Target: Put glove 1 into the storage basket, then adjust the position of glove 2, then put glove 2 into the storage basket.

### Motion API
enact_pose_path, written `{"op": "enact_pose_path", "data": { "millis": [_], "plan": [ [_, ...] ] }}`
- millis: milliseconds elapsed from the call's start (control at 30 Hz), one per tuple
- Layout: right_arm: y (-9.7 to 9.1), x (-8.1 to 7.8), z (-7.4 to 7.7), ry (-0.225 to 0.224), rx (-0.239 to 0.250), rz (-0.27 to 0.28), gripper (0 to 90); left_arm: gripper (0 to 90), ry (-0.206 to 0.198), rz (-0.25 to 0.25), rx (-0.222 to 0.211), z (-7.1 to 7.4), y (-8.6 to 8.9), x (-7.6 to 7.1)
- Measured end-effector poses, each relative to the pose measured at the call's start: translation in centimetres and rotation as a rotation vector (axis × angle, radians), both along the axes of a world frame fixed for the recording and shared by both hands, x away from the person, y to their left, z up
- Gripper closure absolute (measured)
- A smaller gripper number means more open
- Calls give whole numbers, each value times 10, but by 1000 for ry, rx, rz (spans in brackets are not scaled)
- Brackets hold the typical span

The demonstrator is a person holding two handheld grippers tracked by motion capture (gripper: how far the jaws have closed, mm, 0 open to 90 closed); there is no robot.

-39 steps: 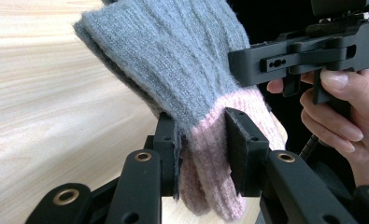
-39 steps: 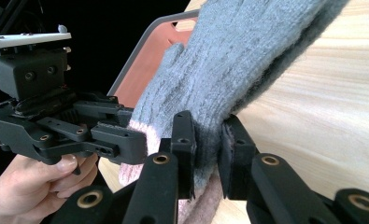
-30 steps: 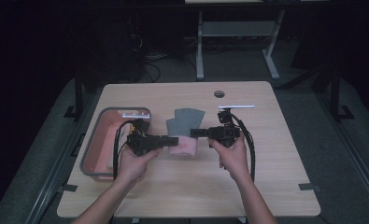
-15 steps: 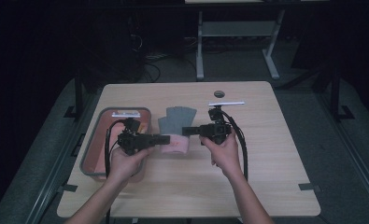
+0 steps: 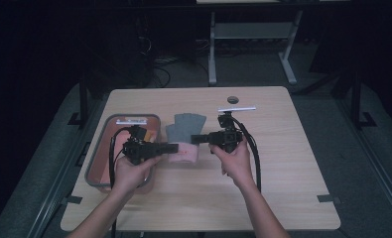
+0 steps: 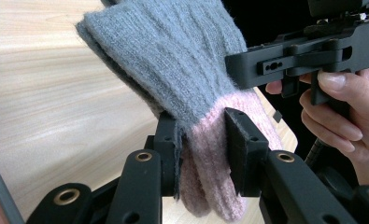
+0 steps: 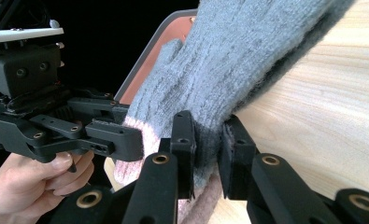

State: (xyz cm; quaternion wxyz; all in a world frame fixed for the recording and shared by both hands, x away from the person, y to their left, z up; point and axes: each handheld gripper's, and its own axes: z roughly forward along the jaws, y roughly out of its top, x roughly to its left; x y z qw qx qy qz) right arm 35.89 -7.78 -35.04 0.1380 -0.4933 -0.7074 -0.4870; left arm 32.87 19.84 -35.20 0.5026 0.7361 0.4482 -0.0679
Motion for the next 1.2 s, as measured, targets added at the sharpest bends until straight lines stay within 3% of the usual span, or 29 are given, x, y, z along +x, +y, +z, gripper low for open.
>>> {"op": "enact_pose_path", "data": {
  "millis": [667, 1200],
  "plan": [
    [12, 6, -2, 6, -4, 21, 773, 681, 1, 15, 1, 0, 13, 2],
    [41, 19, -2, 2, -1, 65, 765, 691, 2, 57, -1, 2, 43, 3]
  ]
}}
